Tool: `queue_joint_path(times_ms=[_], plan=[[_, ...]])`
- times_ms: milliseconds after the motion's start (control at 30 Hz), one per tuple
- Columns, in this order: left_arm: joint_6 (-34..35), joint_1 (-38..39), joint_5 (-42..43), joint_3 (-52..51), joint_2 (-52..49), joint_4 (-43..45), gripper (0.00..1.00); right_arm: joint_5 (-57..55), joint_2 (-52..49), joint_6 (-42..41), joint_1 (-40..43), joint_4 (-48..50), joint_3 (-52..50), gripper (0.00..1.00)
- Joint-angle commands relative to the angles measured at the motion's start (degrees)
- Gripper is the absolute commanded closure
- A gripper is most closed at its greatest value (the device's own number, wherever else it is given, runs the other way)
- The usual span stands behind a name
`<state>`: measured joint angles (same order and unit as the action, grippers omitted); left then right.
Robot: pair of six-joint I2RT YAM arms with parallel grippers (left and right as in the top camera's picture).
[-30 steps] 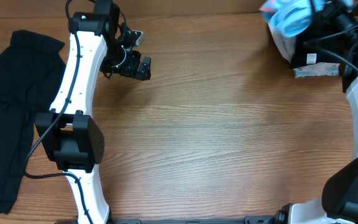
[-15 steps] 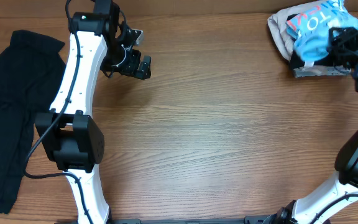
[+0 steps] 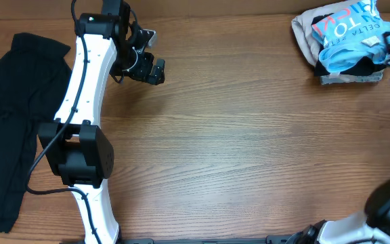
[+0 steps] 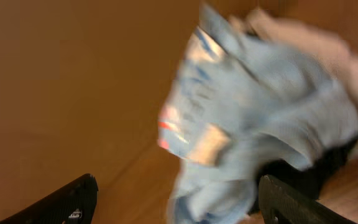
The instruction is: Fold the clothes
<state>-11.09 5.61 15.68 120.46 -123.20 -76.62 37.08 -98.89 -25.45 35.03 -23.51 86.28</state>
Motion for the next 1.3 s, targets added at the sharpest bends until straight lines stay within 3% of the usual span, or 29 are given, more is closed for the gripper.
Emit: queue_joint_path(times_ms=[0, 133, 200, 333, 533, 800, 1033, 1267], plan=[[-0.9, 0.0, 0.4, -0.1, 1.6, 0.4, 0.00, -4.4, 5.3, 10.8, -2.5, 0.3, 2.7, 0.13], [-0.9, 0.0, 0.4, -0.1, 1.6, 1.2, 0.00, -22.1, 3.8, 23.2, -8.7, 5.2, 2.7, 0.00], [-0.7, 0.1, 0.5, -0.1, 1.6, 2.0, 0.00, -33.4, 1.4, 26.5, -12.3, 10.1, 2.7, 0.00], [0.0, 0.1, 0.5, -0.1, 1.6, 3.1, 0.00, -45.0, -6.8, 34.7, -17.5, 20.4, 2.7, 0.00], [0.0, 0.1, 0.4, -0.1, 1.6, 3.1, 0.00, -45.7, -18.3, 33.2, -17.3, 22.9, 2.7, 0.00], [0.0, 0.1, 0.4, -0.1, 1.6, 3.2, 0.00, -45.6, -29.1, 26.6, -15.1, 16.8, 2.7, 0.00], [0.0, 0.1, 0.4, -0.1, 1.6, 3.2, 0.00, -45.0, -21.9, 23.7, -15.1, 14.4, 4.9, 0.00], [0.0, 0.1, 0.4, -0.1, 1.6, 3.2, 0.00, -40.6, -6.0, 23.7, -15.1, -2.5, 17.3, 0.00]])
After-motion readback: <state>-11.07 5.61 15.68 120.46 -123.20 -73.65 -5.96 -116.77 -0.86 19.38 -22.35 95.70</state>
